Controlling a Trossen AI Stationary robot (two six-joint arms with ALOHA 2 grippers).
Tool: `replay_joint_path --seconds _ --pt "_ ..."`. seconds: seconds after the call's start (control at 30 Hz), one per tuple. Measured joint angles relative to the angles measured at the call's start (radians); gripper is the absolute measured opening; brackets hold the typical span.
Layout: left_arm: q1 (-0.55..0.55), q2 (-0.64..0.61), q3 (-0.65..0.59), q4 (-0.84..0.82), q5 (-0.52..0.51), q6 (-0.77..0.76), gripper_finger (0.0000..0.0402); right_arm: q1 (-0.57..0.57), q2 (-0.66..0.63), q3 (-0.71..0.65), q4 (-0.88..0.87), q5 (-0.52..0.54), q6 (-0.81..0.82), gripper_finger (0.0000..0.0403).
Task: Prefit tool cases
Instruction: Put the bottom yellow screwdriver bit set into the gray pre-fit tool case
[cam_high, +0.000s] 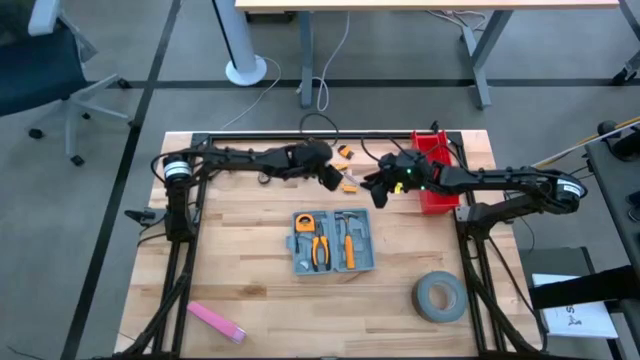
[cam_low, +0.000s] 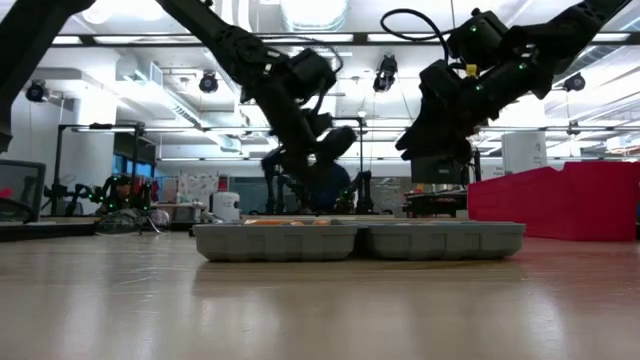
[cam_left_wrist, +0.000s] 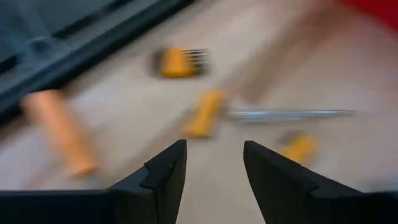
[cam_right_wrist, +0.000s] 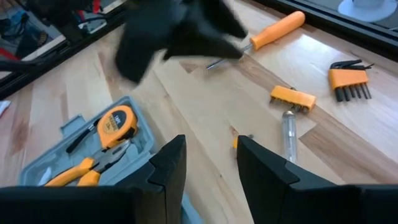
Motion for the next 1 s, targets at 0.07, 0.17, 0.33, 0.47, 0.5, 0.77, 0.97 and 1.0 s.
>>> replay_joint_path --seconds 0.07,0.17,0.33,0.47,0.5,0.77,0.97,1.0 --pt "0.027 0.002 0.000 -0.051 0.007 -0.015 0.0174 0.008 0.000 0.000 0.000 0.000 0.000 0.0122" --pt "0.056 0.007 -0.001 -0.104 0.028 -0.040 0.0180 0.018 0.000 0.000 0.001 0.000 0.000 0.0119" --pt "0.090 0.007 -0.001 -0.105 0.067 -0.048 0.0187 0.020 0.000 0.000 0.010 0.000 -0.002 0.0108" --pt "0.108 0.006 -0.001 -0.092 0.079 -0.053 0.0191 0.020 0.000 0.000 0.034 0.000 -0.006 0.0101" --pt "0.110 0.006 -0.001 -0.094 0.080 -0.058 0.0193 0.020 0.000 0.000 0.036 0.000 -0.008 0.0100" --pt "0.118 0.006 0.002 -0.095 0.143 -0.053 0.0207 0.020 0.000 0.000 0.050 0.000 -0.010 0.0103" --pt "0.155 0.006 0.002 -0.092 0.145 -0.044 0.0218 0.019 0.000 0.000 0.051 0.000 -0.021 0.0116" --pt "0.159 0.006 0.002 -0.092 0.144 -0.044 0.0219 0.019 0.000 0.000 0.051 0.000 -0.026 0.0118"
